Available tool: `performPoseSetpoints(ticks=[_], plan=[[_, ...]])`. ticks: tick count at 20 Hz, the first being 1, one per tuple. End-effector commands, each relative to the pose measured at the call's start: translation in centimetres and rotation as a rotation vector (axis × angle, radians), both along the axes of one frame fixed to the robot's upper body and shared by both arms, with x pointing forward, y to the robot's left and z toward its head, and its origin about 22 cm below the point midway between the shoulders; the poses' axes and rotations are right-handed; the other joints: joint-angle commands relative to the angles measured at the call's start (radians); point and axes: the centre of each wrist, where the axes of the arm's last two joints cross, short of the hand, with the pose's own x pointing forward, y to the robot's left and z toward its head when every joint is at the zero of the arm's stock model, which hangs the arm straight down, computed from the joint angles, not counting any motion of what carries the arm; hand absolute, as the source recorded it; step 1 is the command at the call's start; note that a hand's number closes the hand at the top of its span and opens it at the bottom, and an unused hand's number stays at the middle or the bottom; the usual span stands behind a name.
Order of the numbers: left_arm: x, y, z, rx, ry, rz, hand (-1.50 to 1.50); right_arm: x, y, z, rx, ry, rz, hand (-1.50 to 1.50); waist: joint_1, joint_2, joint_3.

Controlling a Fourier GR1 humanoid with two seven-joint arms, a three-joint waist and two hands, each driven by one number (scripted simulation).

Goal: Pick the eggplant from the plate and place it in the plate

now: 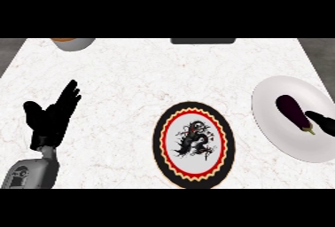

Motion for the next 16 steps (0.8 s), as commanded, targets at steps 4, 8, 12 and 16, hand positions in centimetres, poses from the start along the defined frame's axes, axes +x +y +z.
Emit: performPoseSetpoints(ticks=[4,8,12,16], plan=[[-0.4,0.1,0.8,0.016,-0.002,-0.002,0.00,-3.5,-3.2,-1.9,-0.032,-0.021,-0.003,-1.50,0.004,0.001,0.000],[0.2,1.0,-1.1,0.001,-0.007,0.020,0.00,-6.6,-5.0,-2.2,-0.014,-0.025,-0.024,-1.50,-0.002,0.001,0.000],[-0.6,0.4,-0.6,0.012,-0.019,0.015,0.00,-6.8,-5.0,-1.6,-0.037,0.028,-0.057,-1.50,0.002,0.001,0.000],[0.5,0.0,-0.6,-0.008,-0.001,-0.001,0.00,-7.8,-6.4,-0.8,-0.052,0.052,-0.067,-1.50,0.001,0.001,0.000]])
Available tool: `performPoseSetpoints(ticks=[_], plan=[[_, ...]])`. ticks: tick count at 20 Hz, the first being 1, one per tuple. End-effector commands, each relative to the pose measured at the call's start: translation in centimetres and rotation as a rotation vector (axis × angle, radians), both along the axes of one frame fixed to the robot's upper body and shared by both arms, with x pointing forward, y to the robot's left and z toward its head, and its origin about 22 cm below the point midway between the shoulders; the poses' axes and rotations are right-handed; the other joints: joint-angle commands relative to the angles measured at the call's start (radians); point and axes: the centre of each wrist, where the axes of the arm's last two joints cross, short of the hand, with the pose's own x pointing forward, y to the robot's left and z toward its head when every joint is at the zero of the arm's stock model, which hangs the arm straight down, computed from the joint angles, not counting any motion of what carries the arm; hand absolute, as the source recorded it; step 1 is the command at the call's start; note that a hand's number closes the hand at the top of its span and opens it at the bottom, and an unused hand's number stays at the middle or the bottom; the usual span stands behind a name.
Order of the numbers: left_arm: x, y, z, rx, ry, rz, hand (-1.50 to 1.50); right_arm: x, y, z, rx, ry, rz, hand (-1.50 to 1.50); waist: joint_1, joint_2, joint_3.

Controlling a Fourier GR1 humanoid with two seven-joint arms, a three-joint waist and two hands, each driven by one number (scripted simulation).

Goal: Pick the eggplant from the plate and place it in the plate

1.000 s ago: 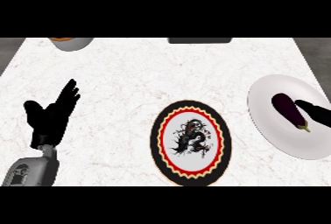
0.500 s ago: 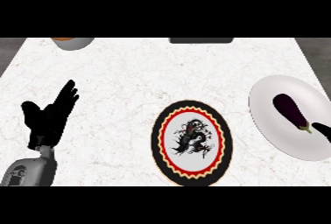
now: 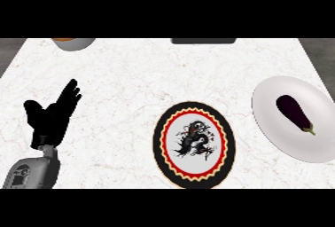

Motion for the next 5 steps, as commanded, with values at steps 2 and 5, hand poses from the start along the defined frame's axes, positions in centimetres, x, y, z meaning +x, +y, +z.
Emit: performPoseSetpoints(ticks=[2,5], plan=[[-0.2,-0.2,-0.7,0.015,0.003,0.007,0.00,0.6,-3.4,-0.8,-0.004,0.030,-0.010,-1.50,0.004,0.001,0.000],[0.1,-0.8,-0.1,0.011,-0.002,0.006,0.00,-2.8,-2.6,-3.8,0.001,0.062,-0.014,-1.50,0.000,0.000,0.000]])
